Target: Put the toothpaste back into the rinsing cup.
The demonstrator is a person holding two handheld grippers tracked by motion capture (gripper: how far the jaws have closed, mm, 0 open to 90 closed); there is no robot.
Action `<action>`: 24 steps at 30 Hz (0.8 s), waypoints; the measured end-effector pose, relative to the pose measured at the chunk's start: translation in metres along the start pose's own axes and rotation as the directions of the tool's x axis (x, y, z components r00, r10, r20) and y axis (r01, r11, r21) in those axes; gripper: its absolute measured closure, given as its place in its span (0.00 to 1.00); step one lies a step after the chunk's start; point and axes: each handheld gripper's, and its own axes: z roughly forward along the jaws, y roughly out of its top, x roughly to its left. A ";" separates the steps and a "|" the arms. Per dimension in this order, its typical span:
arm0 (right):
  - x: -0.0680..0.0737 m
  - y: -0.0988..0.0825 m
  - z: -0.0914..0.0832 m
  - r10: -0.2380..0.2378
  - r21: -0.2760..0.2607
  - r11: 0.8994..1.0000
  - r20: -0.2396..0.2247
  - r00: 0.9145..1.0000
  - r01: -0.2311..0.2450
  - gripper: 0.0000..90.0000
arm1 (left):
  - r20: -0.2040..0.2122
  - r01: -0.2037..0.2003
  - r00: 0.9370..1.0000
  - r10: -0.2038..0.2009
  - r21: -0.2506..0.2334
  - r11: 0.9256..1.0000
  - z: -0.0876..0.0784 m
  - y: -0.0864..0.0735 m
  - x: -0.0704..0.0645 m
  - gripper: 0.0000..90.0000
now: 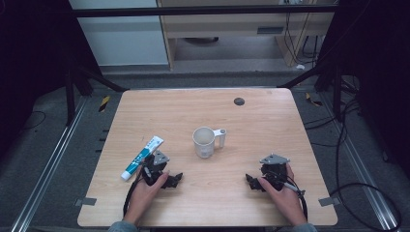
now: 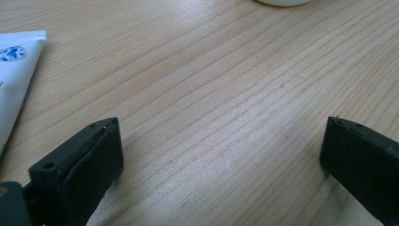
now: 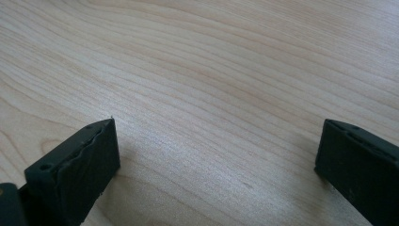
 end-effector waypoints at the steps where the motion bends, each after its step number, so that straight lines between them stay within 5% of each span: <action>1: 0.000 0.000 0.000 0.001 0.000 1.000 0.001 1.000 -0.001 0.00 | -0.004 0.003 1.000 -0.003 -0.001 1.000 0.000 0.000 0.000 0.00; 7: 0.001 0.000 0.000 0.005 0.000 1.000 0.005 1.000 -0.005 0.00 | -0.002 0.016 1.000 -0.016 -0.018 1.000 -0.003 -0.002 0.002 0.04; 12: 0.002 0.000 0.000 0.012 -0.001 1.000 0.019 1.000 -0.012 0.00 | -0.037 0.006 0.999 -0.011 -0.131 0.991 -0.019 0.003 0.010 0.04; 16: 0.002 0.000 0.000 0.011 -0.001 1.000 0.018 1.000 -0.011 0.00 | -0.045 0.040 0.998 -0.048 -0.158 0.987 -0.035 0.012 0.021 0.05; 24: 0.001 0.000 0.000 0.011 0.000 1.000 0.017 1.000 -0.011 0.00 | -0.116 0.001 0.993 -0.003 -0.014 1.000 -0.057 0.037 0.051 0.05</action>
